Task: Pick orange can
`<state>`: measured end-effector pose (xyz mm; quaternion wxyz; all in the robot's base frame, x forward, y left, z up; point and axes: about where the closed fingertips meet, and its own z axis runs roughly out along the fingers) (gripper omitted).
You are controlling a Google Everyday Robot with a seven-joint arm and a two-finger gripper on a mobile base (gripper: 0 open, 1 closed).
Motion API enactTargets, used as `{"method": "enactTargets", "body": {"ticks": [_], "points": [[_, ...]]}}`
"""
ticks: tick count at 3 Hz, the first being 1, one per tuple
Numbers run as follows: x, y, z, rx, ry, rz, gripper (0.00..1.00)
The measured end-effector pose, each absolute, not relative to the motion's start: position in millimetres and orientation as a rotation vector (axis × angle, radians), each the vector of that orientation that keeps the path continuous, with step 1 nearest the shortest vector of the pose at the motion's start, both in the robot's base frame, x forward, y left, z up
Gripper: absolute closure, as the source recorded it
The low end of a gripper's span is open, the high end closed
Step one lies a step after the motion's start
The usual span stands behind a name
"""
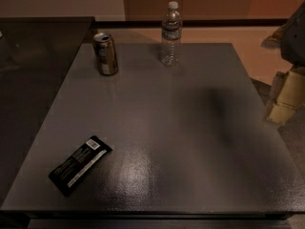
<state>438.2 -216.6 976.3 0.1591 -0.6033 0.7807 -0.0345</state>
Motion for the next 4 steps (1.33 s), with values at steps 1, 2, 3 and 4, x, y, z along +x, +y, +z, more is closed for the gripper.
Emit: {"method": "enactTargets", "body": {"ticks": [1, 2, 3, 4], "points": [[438.3, -216.3, 976.7, -1.723, 2.231, -0.1, 0.0], [445.1, -207.6, 976.8, -1.707, 2.212, -0.085, 0.0], [455.3, -193.7, 974.4, -1.673, 2.19, -0.047, 0.0], [469.0, -170.3, 970.2, -1.63, 2.159, -0.012, 0.0]]}}
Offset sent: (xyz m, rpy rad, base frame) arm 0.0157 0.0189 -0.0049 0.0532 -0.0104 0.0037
